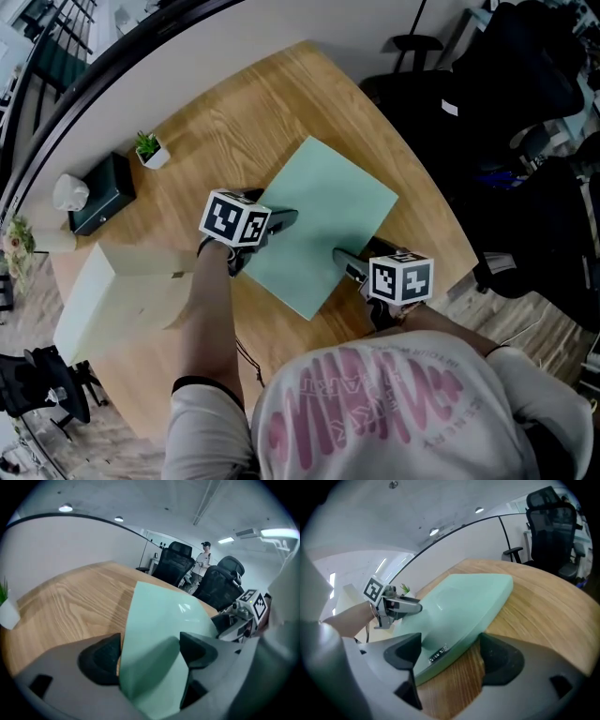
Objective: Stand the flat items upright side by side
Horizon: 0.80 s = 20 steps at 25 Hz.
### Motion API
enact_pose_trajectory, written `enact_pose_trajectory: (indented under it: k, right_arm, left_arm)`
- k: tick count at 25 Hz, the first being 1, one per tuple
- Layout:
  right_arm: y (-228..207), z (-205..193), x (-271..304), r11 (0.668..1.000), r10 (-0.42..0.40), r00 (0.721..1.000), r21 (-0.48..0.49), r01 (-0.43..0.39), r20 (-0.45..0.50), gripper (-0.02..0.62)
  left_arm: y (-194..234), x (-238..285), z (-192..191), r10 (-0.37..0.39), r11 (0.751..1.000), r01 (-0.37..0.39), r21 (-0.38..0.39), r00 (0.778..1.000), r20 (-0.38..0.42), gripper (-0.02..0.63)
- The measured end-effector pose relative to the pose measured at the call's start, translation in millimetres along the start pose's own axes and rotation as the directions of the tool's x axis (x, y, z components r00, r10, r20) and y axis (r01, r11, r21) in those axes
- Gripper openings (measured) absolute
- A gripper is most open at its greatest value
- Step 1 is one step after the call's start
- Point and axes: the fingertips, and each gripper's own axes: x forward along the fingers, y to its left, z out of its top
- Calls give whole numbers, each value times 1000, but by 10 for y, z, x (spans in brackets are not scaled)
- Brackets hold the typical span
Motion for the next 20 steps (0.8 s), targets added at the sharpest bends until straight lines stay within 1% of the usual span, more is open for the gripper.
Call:
enact_pose_trajectory:
  k: [3,5,7,10,12,16,20]
  right_arm:
    - [-46,33,-18,997,9,999,71,-12,39,374]
    - [-69,45,-31,996,15,998,91,-20,57,357]
    - [-84,54,-42,995,4,998,102,-10,64,356]
    - [-105,56,-66,991,-34,996,134,23,83,359]
    - [-138,30,-107,987,-65,992,151,49,106,365]
    - [-160,-259,-307,983,-125,988,147,111,94,365]
    - [-45,-490,-492,987,-113,988,128,98,110,377]
  left_arm:
    - [-134,-72,-279,-54,995,46,-94,995,-86,399]
    - [-222,-137,-430,-61,989,47,-137,993,-104,402]
    - [-312,-189,-538,-44,986,28,-167,995,-93,402]
    - [-492,-227,-721,20,979,-37,-199,996,-87,402]
    - [-625,-239,-811,55,974,-67,-215,997,-62,403]
    - [-962,-302,-1048,64,973,-55,-224,997,35,402]
    - [-1223,-470,-1238,74,976,-57,-209,994,75,402]
